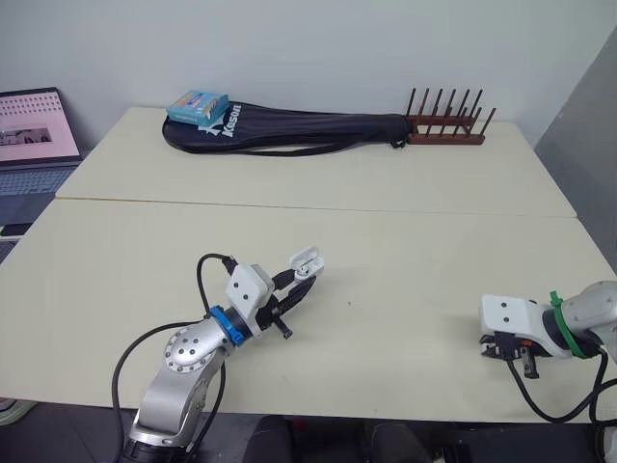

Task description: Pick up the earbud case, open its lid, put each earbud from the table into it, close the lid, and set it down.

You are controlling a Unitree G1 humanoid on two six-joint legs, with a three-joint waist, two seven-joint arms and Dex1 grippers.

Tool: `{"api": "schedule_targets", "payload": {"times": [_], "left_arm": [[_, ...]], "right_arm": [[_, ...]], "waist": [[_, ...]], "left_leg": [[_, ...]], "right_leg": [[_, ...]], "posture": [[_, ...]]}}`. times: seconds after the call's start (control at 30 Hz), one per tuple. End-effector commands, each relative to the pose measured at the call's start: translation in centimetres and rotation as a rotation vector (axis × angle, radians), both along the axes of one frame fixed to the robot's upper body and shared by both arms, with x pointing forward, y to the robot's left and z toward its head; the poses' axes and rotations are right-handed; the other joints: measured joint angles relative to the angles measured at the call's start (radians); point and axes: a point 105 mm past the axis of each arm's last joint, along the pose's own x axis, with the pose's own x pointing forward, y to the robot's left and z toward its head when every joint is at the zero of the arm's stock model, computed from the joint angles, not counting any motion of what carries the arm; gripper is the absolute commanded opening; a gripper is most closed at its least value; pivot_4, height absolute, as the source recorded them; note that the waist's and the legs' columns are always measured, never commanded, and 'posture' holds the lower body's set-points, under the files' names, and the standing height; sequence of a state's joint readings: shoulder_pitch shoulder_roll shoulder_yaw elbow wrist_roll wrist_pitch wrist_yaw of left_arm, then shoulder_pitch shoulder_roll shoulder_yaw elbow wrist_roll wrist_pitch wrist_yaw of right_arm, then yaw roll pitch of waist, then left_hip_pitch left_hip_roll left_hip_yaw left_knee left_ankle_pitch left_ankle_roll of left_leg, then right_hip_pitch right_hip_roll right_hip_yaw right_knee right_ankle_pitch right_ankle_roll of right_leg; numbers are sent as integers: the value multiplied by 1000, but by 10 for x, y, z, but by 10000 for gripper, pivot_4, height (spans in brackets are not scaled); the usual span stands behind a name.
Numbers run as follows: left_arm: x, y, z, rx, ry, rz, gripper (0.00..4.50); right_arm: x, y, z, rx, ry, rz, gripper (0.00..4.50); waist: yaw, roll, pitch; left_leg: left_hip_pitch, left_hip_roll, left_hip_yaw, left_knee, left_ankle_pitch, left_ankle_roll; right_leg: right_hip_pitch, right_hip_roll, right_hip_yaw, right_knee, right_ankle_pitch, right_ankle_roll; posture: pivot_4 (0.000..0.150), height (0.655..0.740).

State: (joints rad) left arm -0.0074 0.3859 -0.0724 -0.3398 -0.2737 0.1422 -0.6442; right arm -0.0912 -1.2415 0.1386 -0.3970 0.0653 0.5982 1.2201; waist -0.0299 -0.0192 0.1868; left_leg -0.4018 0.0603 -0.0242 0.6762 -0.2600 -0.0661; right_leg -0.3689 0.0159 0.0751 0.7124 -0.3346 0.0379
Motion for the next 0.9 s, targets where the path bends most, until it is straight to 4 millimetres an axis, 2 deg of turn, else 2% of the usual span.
{"api": "schedule_targets", "payload": {"times": [0.03,0.1,0.3,0.6,0.7,0.9], "left_arm": [[2,-1,9,-13,-43,-10,7676],[3,-1,10,-10,-48,-11,7676],[9,3,13,0,-74,6,7676],[18,6,21,-6,-121,37,7676],[21,3,23,-18,-133,41,7676],[21,-5,23,-37,-133,20,7676]], "right_arm": [[9,11,16,40,-65,35,3689],[14,20,22,75,-96,49,3689],[31,62,45,282,-201,109,3689],[53,131,102,720,-438,218,3689],[51,156,118,918,-485,260,3689],[47,193,126,1140,-552,270,3689]], "waist": [[0,0,0],[-1,0,0],[-1,0,1],[-1,0,1],[-1,0,1],[0,0,1]], "left_leg": [[0,0,0,0,0,0],[0,0,0,0,0,0],[-1,0,-1,0,0,0],[-3,0,-2,0,0,0],[-4,0,-2,0,0,0],[-8,0,-3,0,0,0]], "right_leg": [[0,0,0,0,0,0],[0,0,0,0,0,0],[-1,0,0,0,0,0],[-2,0,-2,1,0,-1],[-3,0,-2,0,0,-1],[-7,0,-3,1,0,-1]], "posture": [[1500,7026],[1500,7026],[1500,7026],[1500,7026],[1500,7026],[1500,7026]]}}
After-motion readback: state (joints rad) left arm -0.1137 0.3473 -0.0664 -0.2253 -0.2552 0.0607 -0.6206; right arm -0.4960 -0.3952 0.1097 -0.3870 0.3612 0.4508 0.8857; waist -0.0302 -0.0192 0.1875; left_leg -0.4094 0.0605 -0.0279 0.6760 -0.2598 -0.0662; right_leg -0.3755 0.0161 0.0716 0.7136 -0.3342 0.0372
